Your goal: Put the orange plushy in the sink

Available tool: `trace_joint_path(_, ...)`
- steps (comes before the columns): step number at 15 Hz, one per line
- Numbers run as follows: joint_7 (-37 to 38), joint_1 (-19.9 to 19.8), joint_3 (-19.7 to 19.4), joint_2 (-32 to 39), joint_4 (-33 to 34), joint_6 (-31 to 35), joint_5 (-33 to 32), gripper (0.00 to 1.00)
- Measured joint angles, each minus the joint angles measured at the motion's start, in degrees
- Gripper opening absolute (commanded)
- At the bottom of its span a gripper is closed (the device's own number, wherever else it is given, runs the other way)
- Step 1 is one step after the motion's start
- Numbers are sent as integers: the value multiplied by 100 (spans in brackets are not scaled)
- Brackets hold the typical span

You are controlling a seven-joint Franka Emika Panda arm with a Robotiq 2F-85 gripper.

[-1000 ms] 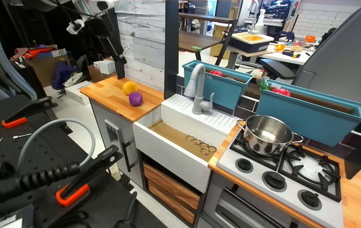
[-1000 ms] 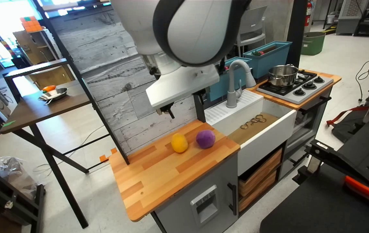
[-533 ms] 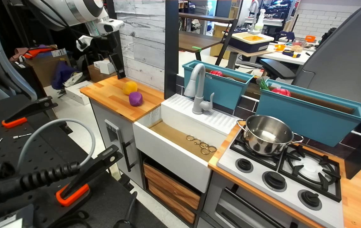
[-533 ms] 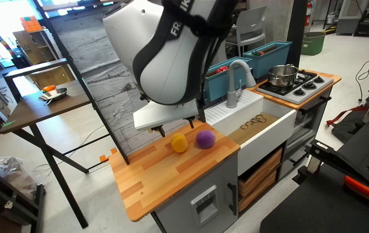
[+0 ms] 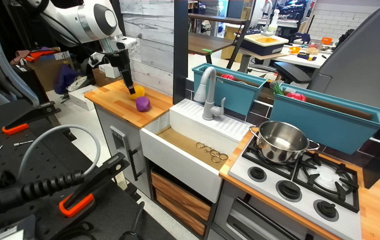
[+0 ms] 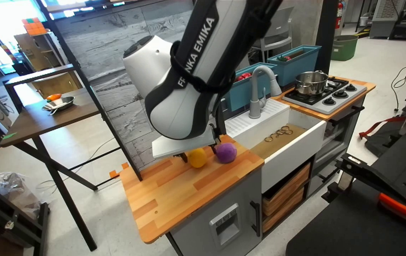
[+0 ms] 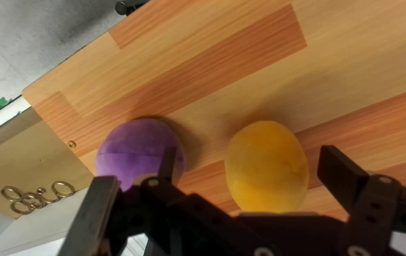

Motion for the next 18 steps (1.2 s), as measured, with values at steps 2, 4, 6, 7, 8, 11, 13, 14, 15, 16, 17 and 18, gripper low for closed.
trace_joint_path(2,-11,1,-17,226,289,-180,21,100)
trace_joint_path(4,-29,4,-30,436,587,-328,21,100)
trace_joint_path(6,-72,24,-44,629,921,-428,21,100)
trace_joint_path(7,-100,47,-56,717,1103,-491,21,100)
trace_joint_path(8,-120,72,-57,806,1299,-563,8,94)
trace_joint_path(11,-214,189,-109,1051,1849,-743,7,68)
trace_joint_path(13,-265,264,-179,1196,2118,-834,7,53)
trace_joint_path(14,-290,285,-209,1271,2232,-910,7,45)
trace_joint_path(15,-310,294,-236,1358,2339,-1015,8,37)
trace_joint_path(16,-316,294,-266,1448,2438,-1120,10,31)
trace_joint_path(17,-317,293,-305,1535,2525,-1244,10,23)
trace_joint_path(18,-317,293,-353,1567,2529,-1279,9,16)
